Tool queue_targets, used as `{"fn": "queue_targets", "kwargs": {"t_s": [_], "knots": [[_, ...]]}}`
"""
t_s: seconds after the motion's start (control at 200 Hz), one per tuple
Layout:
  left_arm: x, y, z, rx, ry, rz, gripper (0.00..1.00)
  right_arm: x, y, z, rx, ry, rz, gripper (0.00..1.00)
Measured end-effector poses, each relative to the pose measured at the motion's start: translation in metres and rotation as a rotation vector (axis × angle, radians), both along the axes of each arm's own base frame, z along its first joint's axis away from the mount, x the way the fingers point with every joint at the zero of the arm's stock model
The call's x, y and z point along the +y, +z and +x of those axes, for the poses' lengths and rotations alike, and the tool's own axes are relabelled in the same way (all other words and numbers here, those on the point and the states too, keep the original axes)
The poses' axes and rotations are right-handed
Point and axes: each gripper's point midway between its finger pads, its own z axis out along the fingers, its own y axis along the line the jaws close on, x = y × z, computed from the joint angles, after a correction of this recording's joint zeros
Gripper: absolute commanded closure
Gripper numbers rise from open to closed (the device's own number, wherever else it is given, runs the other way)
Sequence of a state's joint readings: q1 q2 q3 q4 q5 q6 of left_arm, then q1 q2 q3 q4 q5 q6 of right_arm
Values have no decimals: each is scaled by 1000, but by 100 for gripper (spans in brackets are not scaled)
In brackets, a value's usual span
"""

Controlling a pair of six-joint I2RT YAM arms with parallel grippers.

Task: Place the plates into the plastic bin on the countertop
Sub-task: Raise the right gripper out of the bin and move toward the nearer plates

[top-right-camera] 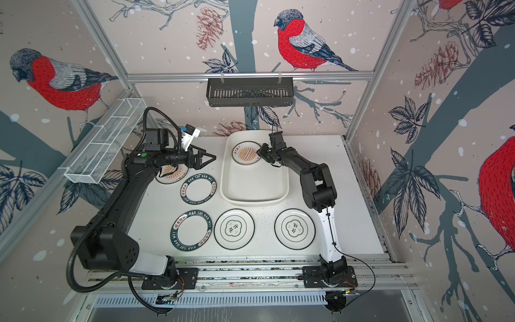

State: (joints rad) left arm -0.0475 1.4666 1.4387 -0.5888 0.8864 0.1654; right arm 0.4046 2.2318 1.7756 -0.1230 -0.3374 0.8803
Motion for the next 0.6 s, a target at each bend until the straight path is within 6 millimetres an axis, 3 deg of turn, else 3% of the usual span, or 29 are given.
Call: {"fn": "queue_targets", "kwargs": {"t_s": [0.135, 0.21, 0.29, 0.34, 0.445, 0.6], "knots": [[0, 5, 0, -23, -8, 9, 4, -14, 72, -24, -131, -4, -21, 57], [0, 4, -2, -18, -12, 13, 3, -26, 119, -52, -226, -8, -38, 55], [0, 5, -3, -23, -14, 29, 3, -45, 148, -85, -290, -24, -62, 53], [0, 11, -1, -43, -14, 43, 3, -60, 151, -107, -294, -44, -82, 52], [0, 27, 3, -104, -22, 63, 3, -92, 137, -155, -251, -71, -152, 51], [0, 31, 10, -123, -26, 83, 2, -118, 122, -225, -214, -59, -178, 51]]}}
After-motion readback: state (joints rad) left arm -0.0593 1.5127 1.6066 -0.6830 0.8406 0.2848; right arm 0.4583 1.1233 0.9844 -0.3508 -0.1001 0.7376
